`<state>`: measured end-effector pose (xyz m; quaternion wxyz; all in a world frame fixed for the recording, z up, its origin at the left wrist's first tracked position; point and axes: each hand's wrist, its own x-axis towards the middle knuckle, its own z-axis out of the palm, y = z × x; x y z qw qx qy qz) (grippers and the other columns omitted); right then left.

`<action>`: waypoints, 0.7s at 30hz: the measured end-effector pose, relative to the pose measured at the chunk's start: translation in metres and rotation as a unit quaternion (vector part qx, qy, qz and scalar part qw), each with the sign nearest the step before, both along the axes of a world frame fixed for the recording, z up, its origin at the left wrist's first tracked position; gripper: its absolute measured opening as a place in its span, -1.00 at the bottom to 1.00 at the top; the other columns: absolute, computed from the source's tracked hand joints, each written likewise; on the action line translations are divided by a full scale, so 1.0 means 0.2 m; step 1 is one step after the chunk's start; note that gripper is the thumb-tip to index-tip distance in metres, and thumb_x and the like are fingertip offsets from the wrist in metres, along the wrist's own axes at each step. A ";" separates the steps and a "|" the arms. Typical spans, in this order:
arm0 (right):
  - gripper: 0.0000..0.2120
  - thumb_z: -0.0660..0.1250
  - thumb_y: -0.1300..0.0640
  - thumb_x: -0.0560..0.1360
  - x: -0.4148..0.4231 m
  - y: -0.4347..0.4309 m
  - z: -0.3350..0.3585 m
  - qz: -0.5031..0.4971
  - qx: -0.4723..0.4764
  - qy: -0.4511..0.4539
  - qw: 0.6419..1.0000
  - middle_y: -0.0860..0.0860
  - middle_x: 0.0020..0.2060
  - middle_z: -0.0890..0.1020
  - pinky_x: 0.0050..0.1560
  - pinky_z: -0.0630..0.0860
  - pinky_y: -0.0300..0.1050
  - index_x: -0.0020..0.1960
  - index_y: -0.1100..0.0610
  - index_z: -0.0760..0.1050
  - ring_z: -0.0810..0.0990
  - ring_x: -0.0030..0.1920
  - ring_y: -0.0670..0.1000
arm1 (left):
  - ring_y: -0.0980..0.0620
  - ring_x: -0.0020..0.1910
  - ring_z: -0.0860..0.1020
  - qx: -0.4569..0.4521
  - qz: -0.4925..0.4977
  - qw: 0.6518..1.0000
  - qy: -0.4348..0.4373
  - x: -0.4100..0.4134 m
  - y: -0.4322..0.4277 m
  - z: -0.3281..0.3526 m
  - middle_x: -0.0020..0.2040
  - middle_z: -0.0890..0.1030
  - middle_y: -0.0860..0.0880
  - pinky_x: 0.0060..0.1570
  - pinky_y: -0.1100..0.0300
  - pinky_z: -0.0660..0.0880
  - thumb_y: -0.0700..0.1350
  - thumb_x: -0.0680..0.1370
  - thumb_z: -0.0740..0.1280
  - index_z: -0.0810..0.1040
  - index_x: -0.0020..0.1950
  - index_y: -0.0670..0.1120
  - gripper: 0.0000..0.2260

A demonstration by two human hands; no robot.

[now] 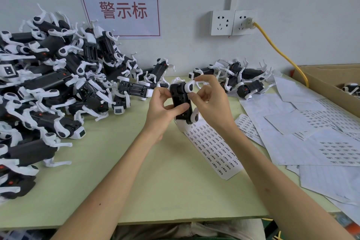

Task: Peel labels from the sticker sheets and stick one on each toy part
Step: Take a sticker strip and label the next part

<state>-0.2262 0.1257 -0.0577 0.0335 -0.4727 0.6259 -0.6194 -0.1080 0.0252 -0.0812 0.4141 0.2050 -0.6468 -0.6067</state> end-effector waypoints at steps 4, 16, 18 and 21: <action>-0.74 0.38 0.22 0.58 0.01 -0.01 0.01 0.011 -0.003 -0.005 1.000 0.05 -0.36 0.53 -0.24 0.47 -0.10 0.23 0.08 0.44 0.57 -0.35 0.11 | -0.10 -0.03 0.68 0.047 -0.028 0.998 0.020 0.00 0.01 0.02 0.15 0.69 -0.09 0.16 -0.31 0.55 -0.21 0.36 0.54 0.37 0.07 -0.10 -0.58; -0.90 0.37 0.18 0.57 0.01 0.00 0.02 -0.005 -0.033 -0.004 0.999 0.11 -0.37 0.57 -0.24 0.45 0.05 -0.12 0.10 0.61 0.53 -0.30 0.15 | -0.11 -0.06 0.70 0.133 -0.067 0.988 0.050 0.01 -0.02 0.03 0.06 0.73 -0.13 -0.05 0.08 0.61 -0.24 0.56 0.43 0.50 0.22 -0.10 -0.73; -0.88 0.41 0.13 0.56 0.01 -0.01 0.01 -0.008 -0.024 -0.001 1.000 -0.05 -0.42 0.53 -0.29 0.40 -0.10 -0.16 0.07 0.60 0.46 -0.37 -0.06 | -0.02 -0.14 0.69 0.136 -0.064 0.987 0.050 0.01 -0.02 0.03 0.02 0.73 -0.10 -0.14 0.16 0.60 -0.24 0.58 0.41 0.49 0.25 -0.11 -0.73; -0.88 0.44 0.08 0.53 0.01 -0.02 0.00 -0.013 -0.020 -0.013 1.000 -0.11 -0.42 0.52 -0.29 0.39 -0.15 -0.18 0.04 0.61 0.43 -0.37 -0.10 | -0.01 -0.15 0.69 0.137 -0.058 0.987 0.056 0.01 -0.02 0.03 0.00 0.74 -0.08 -0.15 0.18 0.61 -0.24 0.58 0.41 0.50 0.23 -0.09 -0.75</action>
